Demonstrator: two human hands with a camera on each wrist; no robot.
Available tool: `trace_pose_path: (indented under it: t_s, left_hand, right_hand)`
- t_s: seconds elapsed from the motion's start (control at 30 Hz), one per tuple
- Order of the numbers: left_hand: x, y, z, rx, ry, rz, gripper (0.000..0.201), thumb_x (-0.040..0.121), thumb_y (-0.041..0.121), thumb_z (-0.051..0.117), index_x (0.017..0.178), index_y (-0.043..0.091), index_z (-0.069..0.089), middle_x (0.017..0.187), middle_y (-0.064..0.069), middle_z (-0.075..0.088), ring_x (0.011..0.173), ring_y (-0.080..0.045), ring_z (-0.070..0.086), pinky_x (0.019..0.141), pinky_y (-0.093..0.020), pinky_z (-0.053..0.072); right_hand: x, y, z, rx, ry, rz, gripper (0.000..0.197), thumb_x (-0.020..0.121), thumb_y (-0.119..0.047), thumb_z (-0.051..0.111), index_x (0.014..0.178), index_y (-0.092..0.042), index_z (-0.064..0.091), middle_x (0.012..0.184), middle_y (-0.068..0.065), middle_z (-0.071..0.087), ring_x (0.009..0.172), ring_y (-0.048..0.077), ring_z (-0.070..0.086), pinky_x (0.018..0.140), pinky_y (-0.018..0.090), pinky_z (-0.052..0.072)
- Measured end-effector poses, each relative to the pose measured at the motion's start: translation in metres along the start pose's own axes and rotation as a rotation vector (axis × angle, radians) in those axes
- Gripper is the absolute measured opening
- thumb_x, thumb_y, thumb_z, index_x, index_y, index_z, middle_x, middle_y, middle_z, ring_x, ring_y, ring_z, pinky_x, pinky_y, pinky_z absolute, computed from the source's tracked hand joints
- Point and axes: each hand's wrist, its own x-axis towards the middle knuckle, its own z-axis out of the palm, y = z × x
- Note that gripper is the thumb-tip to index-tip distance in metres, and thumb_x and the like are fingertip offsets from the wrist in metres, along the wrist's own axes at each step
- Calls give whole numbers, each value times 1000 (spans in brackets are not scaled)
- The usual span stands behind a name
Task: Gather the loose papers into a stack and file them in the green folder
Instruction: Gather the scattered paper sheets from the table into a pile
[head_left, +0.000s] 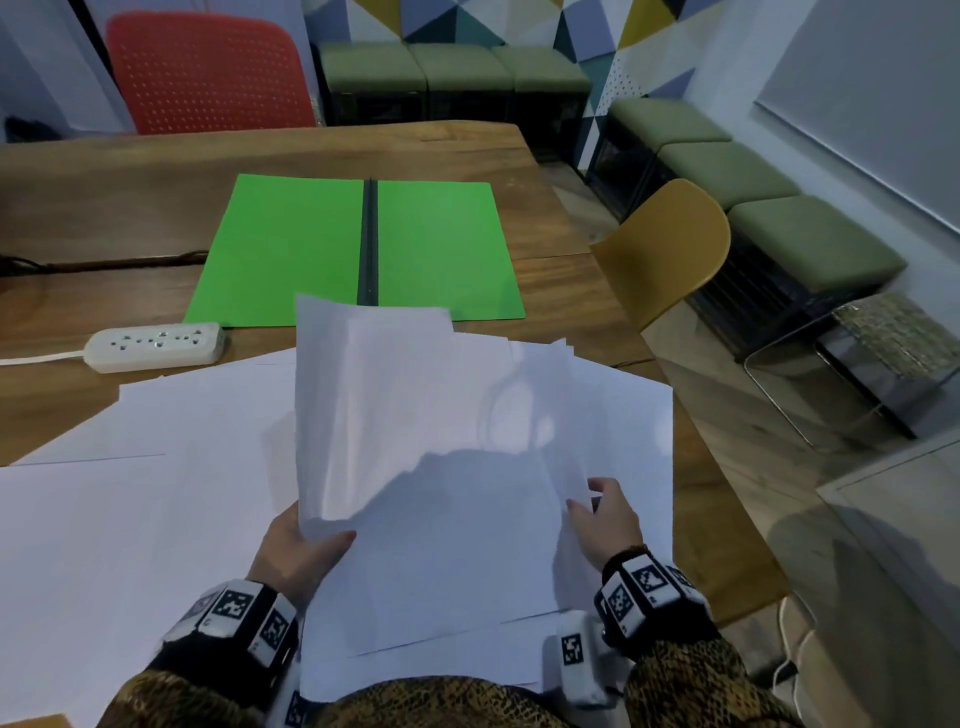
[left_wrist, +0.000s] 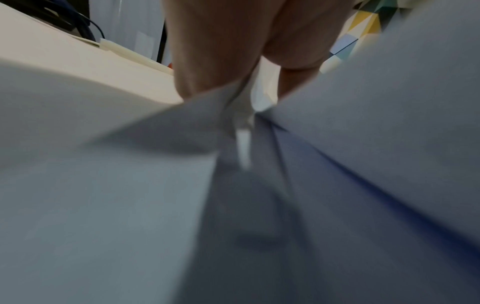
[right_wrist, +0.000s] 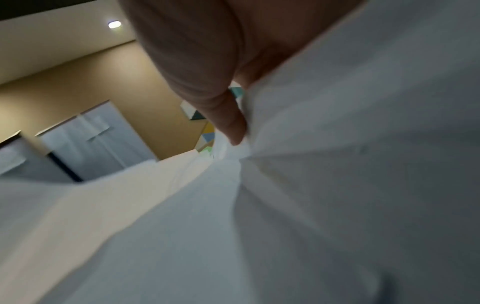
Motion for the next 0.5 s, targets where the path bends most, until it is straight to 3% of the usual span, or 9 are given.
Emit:
trace_pose_path:
  t_s: [0.03,0.1,0.17,0.27,0.3,0.37,0.4,0.5]
  left_hand:
    - [1,0,1,-15,-26,-14,55,41,22,81,93,16,65,82,-3,75,82,-28,70,69,-37,55]
    - [1,2,4,-30,-89,-38,60,42,16,82,100,9,65,77,-1,77,75,-24,72,62,-34,57]
    - [-1,8,9,-96,-148,-67,46,61,0,77,105,1,62,76,-4,77,70,-21,73,54,-29,57]
    - [-3,10,16,-172,-167,-91,30,78,-11,61,108,-6,61,84,-14,76,75,-25,73,60,-31,59]
    - [-3,10,18,-165,-171,-82,29,78,-11,60,106,-5,61,80,-10,76,71,-22,73,57,-28,58]
    - [-6,14,24,-103,-210,-54,31,69,-11,68,97,-1,62,65,-1,75,60,-14,72,49,-20,54]
    - [-7,18,27,-71,-244,-52,33,62,-6,69,94,0,62,61,1,75,57,-12,71,47,-19,52]
    - [-8,25,26,20,-253,-7,38,57,10,65,94,11,62,62,4,74,61,-11,71,50,-20,53]
  right_hand:
    - [-2,-1,0,15,-27,9,29,92,-26,49,115,-8,49,119,15,59,96,26,55,82,32,43]
    - [0,-2,0,12,-65,14,38,90,-40,48,107,-6,51,108,11,60,89,24,54,76,31,42]
    - [3,-1,-1,-45,-81,-10,59,84,-50,53,120,-2,48,115,11,56,103,28,55,81,30,41]
    - [12,3,-7,-14,-124,-16,76,75,-55,63,126,-2,45,128,12,53,116,29,51,94,34,42]
    - [14,5,-9,34,-172,-24,68,74,-51,67,120,-4,50,123,11,56,110,26,55,91,30,47]
    - [12,6,-13,181,-315,-28,35,76,-30,72,103,-10,59,105,5,65,90,15,62,70,13,51]
    - [12,8,-14,266,-377,-18,30,77,-19,72,102,-10,60,102,5,67,87,13,63,66,12,52]
    - [15,18,-10,344,-392,-23,41,74,-4,72,113,-3,59,104,11,69,96,26,66,85,35,53]
